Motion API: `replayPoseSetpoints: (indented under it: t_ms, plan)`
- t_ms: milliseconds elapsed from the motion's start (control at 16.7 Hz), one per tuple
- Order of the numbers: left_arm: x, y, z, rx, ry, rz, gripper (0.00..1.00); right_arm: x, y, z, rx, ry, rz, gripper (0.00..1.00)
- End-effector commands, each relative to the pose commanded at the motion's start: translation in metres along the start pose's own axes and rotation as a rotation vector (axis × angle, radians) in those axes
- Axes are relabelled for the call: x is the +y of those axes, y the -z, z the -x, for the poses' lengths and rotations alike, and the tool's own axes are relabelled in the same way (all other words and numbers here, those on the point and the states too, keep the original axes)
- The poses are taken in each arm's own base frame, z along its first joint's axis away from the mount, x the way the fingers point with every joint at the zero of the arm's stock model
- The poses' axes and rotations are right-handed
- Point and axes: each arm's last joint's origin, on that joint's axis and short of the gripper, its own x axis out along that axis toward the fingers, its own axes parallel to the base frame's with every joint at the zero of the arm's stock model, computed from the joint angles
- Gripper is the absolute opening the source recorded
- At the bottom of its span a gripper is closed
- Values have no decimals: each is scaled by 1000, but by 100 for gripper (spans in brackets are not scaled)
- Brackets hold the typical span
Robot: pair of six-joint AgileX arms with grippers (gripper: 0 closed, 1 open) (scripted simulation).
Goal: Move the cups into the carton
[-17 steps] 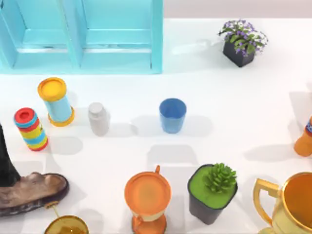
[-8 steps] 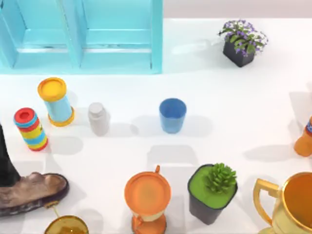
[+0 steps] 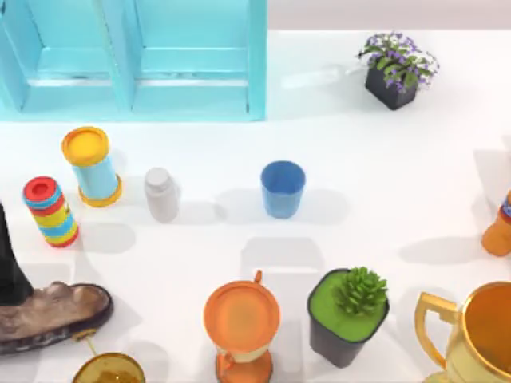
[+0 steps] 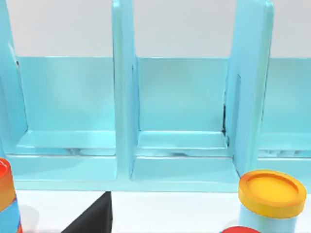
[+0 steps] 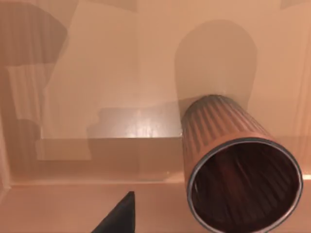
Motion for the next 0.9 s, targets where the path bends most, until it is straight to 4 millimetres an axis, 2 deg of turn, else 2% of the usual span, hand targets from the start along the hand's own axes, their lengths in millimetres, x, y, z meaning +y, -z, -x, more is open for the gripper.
replayPoseSetpoints:
  t_ms: [540, 660, 900]
  plan:
    - [0, 0, 0, 0, 0, 0, 100, -1, -1, 4, 2, -1, -1, 100]
    - [0, 0, 0, 0, 0, 0, 100, -3, -3, 16, 8, -5, -3, 100]
    - [0, 0, 0, 0, 0, 0, 100, -6, -7, 61, 9, -6, -2, 100]
